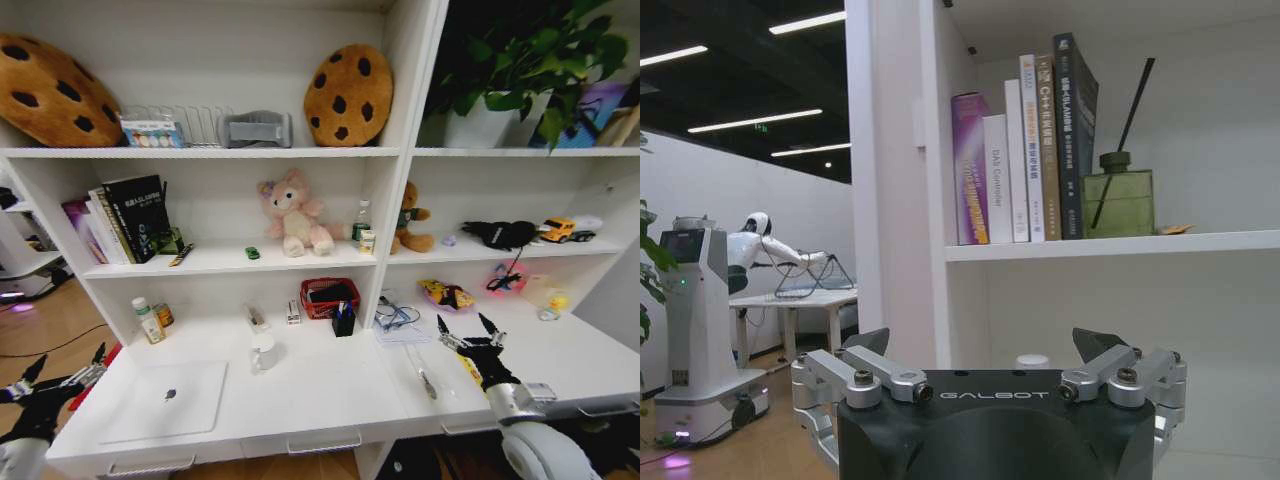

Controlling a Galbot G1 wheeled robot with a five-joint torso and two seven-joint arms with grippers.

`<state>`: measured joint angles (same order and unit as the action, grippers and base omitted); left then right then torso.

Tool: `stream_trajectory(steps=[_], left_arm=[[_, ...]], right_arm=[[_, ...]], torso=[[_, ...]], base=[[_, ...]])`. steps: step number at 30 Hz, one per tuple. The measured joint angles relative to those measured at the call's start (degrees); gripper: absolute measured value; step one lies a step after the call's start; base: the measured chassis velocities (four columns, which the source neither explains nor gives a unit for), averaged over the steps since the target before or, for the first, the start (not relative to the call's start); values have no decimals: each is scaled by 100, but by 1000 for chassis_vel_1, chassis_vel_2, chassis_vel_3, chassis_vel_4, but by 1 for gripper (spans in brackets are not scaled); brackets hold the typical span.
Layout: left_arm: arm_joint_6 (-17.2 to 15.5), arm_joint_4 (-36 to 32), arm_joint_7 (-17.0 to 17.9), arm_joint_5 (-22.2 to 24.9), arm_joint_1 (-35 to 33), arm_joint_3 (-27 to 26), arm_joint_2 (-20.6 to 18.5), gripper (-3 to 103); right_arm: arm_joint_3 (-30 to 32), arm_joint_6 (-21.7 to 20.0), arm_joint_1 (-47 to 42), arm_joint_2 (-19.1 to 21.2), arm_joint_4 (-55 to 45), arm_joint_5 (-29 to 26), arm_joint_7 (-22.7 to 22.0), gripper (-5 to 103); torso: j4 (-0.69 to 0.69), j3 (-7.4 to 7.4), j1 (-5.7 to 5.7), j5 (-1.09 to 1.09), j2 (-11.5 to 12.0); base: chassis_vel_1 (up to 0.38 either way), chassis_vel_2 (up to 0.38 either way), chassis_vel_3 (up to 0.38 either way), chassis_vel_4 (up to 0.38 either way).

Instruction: Organize the objects on the table.

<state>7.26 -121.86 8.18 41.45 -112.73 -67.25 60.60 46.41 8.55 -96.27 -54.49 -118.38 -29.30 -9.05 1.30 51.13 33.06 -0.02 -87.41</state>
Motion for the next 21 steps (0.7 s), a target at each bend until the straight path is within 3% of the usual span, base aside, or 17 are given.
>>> stream_trajectory(steps=[11,21], left_arm=[[0,0,4,0,0,-1,0,100],[0,0,1,0,0,0,0,100]], right_arm=[[-1,0,1,0,0,0,0,100],[0,0,1,0,1,0,0,100]], torso=[[-1,-1,0,-3,0],[0,0,0,4,0]], base=[[237,231,-221,-243],[27,9,-9,-14]])
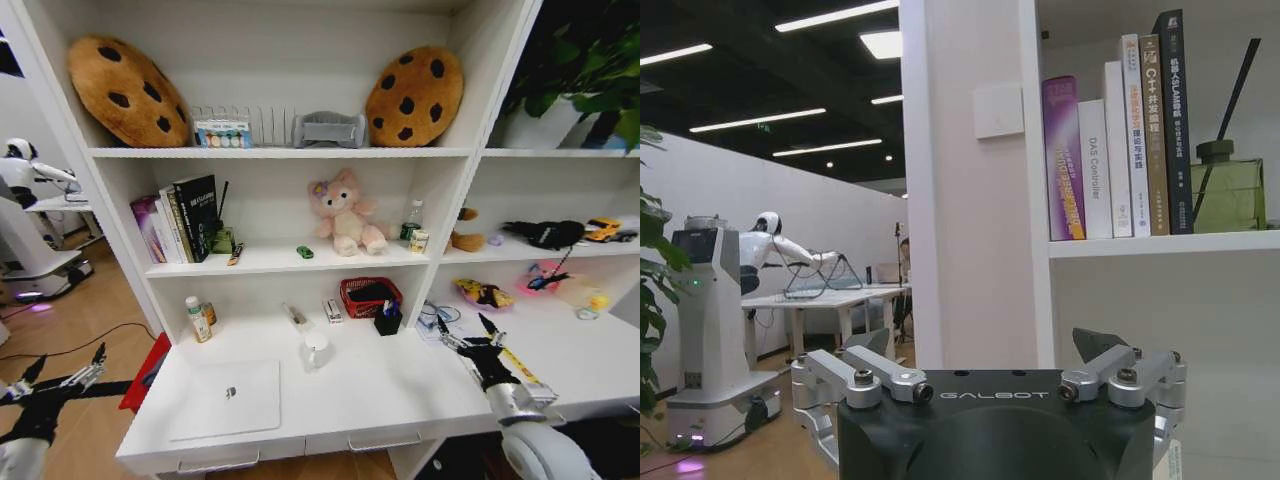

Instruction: Organize the objects on the table.

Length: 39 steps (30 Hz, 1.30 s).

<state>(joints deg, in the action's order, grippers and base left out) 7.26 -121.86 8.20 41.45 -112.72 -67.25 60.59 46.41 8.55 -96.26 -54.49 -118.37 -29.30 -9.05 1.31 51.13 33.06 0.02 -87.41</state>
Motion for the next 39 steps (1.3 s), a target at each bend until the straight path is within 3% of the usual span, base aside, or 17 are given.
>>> stream_trajectory(steps=[21,39], left_arm=[[0,0,-2,0,0,0,0,100],[0,-1,-6,0,0,0,0,100]], right_arm=[[0,0,0,0,0,0,0,100],[0,0,0,0,-1,0,0,100]], torso=[[0,0,2,-1,0],[-1,0,-1,-2,0]], base=[[13,-30,-12,25],[228,-226,-226,226]])
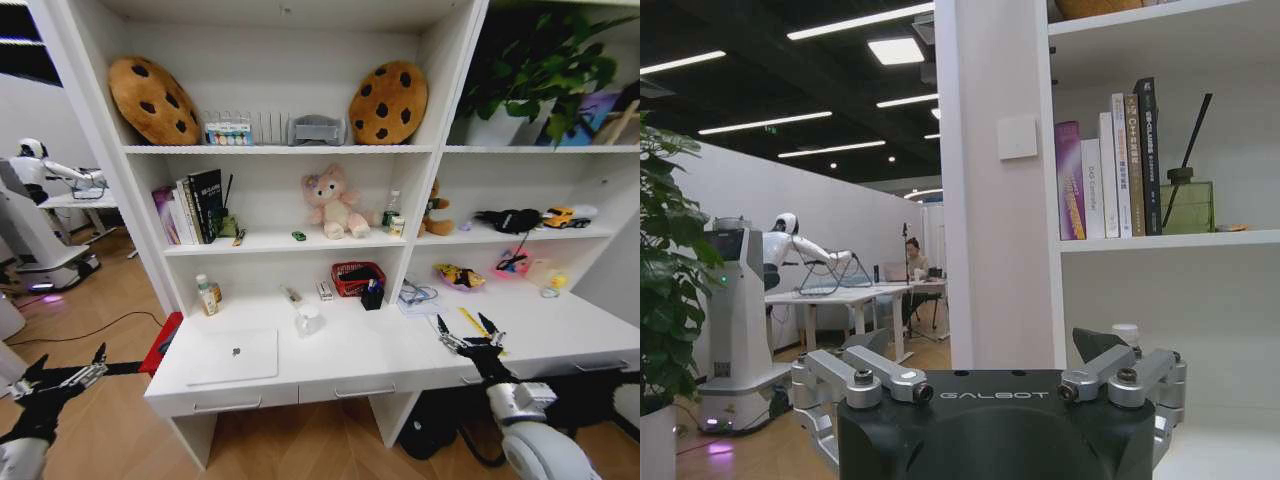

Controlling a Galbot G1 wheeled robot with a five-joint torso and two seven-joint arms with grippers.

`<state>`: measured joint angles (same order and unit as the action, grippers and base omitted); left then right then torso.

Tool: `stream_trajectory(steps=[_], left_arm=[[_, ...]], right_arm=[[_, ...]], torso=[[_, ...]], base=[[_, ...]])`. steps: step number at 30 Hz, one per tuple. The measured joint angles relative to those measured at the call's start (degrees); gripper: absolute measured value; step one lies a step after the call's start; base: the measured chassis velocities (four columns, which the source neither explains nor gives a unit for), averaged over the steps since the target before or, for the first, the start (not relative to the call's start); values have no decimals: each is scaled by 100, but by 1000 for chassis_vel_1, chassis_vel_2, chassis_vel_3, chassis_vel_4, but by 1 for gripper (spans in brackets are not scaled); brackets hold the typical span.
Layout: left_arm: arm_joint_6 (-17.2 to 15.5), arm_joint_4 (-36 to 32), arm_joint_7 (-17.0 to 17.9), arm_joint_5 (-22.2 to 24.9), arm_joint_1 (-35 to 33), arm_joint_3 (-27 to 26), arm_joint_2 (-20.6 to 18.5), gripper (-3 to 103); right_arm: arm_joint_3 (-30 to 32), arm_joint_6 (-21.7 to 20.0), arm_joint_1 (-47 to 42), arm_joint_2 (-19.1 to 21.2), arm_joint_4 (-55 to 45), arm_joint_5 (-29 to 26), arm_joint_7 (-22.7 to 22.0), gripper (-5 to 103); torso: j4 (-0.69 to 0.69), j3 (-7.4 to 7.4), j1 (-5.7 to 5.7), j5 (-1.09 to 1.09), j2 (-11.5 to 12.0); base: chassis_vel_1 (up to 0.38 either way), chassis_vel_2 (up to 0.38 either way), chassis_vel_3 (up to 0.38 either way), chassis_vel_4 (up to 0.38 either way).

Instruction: Organize the objects on the table.

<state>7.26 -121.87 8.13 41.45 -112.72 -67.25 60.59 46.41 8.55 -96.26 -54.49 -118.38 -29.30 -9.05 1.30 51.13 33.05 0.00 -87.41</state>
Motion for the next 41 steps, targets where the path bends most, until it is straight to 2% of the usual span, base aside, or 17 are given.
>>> stream_trajectory(steps=[2,4,6,9,12,14,15,20,26,31,32,36,41], left_arm=[[0,0,0,0,0,0,0,100],[0,-1,1,0,0,0,0,100],[0,-1,1,0,0,0,0,100],[0,0,4,0,0,-1,1,100],[0,0,1,0,0,0,0,100],[1,-1,6,0,0,-1,0,100],[0,0,9,0,0,0,0,100],[0,1,9,0,-2,0,1,100],[0,-1,-1,0,1,0,0,100],[0,0,-1,0,1,0,0,100],[0,0,2,0,0,0,0,100],[0,0,2,0,0,0,0,100],[0,0,2,0,0,0,1,100]], right_arm=[[0,0,1,0,0,0,0,100],[0,0,0,0,0,0,0,100],[1,0,1,0,0,0,-2,100],[0,0,0,0,0,0,0,100],[0,0,0,0,0,0,-1,100],[-1,0,0,0,-1,0,1,100],[0,0,-1,0,0,0,-1,100],[-1,0,-1,0,-1,0,0,100],[0,0,-1,0,0,0,-2,100],[0,0,2,0,0,0,-1,100],[0,0,4,0,0,0,0,100],[0,0,2,0,0,0,0,100],[0,0,1,0,0,0,0,100]], torso=[[0,0,1,-4,0],[1,0,-1,4,-1],[0,0,-1,-4,-1],[0,-1,-3,4,-2],[1,0,-2,-1,-2],[1,-1,-2,5,-2],[0,-1,-3,-1,-2],[-4,-2,-5,-2,-3],[5,2,4,3,2],[0,3,8,0,4],[-6,3,7,3,4],[1,0,1,-1,1],[0,0,0,0,0]], base=[[337,-327,-350,337],[345,-349,-362,347],[381,-361,-362,376],[377,-368,-363,365],[373,-369,-352,366],[331,-343,-353,336],[331,-343,-278,336],[233,-188,-247,244],[-15,-20,-62,48],[-53,10,128,-70],[41,70,95,-3],[24,29,-12,1],[21,-10,-35,-1]])
